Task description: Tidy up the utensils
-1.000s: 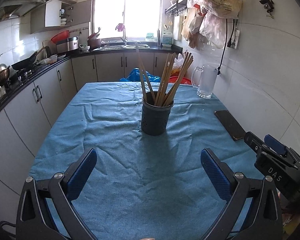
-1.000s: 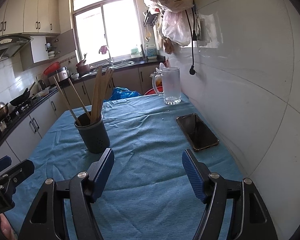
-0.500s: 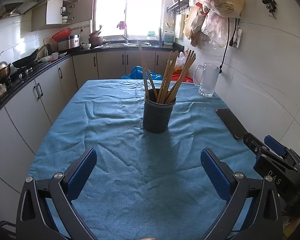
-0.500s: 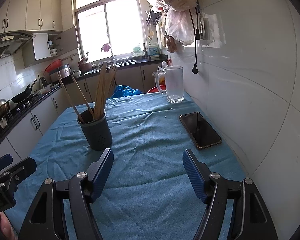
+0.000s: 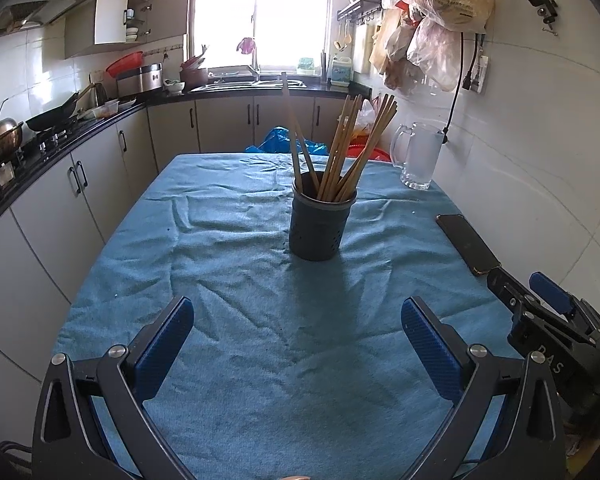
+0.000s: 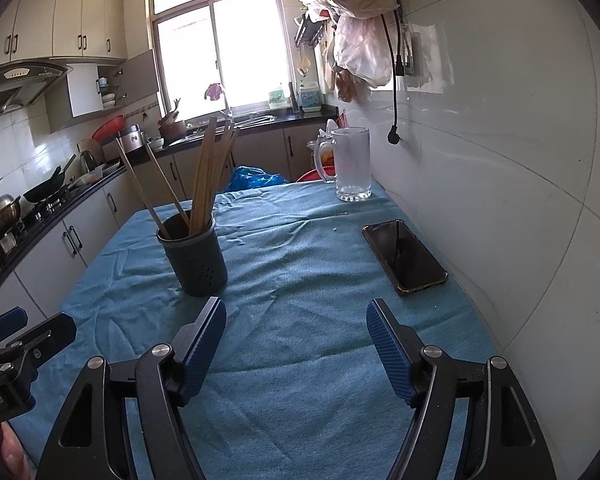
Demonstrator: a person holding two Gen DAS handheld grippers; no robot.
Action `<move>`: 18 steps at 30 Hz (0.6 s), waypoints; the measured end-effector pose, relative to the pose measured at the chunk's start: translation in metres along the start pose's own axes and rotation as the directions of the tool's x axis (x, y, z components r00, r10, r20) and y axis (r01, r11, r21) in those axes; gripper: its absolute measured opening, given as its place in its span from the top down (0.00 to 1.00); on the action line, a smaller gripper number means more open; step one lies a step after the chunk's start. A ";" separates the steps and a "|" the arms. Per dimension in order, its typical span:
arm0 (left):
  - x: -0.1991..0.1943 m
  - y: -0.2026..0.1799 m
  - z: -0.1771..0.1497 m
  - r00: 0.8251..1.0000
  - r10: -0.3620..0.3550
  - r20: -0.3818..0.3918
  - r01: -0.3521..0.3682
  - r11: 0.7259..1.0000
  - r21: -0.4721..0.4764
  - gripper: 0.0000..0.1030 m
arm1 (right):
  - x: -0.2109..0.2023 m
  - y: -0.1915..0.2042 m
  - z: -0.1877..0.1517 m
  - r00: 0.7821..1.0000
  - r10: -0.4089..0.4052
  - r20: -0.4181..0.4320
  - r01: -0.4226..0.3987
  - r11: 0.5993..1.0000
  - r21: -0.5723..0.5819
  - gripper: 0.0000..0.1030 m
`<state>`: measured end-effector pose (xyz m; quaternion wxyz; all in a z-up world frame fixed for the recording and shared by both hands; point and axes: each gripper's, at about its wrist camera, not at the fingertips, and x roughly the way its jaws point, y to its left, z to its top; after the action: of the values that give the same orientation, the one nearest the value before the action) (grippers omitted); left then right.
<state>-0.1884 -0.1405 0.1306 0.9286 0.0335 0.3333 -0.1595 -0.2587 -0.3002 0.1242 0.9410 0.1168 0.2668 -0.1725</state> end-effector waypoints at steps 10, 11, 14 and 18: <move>0.003 0.002 -0.002 1.000 0.009 -0.020 -0.009 1.000 -0.007 0.00 | 0.001 0.002 -0.002 1.000 0.003 -0.010 -0.003 1.000 0.001 0.24; 0.004 0.002 -0.002 1.000 0.008 -0.021 -0.008 1.000 -0.008 0.00 | 0.001 0.003 -0.002 1.000 0.003 -0.011 -0.003 1.000 0.000 0.24; 0.004 0.002 -0.002 1.000 0.009 -0.025 -0.009 1.000 -0.009 0.00 | 0.002 0.004 -0.003 1.000 0.005 -0.014 -0.005 1.000 -0.004 0.24; 0.004 0.003 -0.002 1.000 0.008 -0.025 -0.009 1.000 -0.013 0.00 | 0.002 0.005 -0.003 1.000 0.005 -0.016 -0.005 1.000 -0.005 0.24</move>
<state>-0.1859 -0.1383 0.1269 0.9253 0.0307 0.3456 -0.1528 -0.2567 -0.2949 0.1210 0.9395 0.1165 0.2744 -0.1686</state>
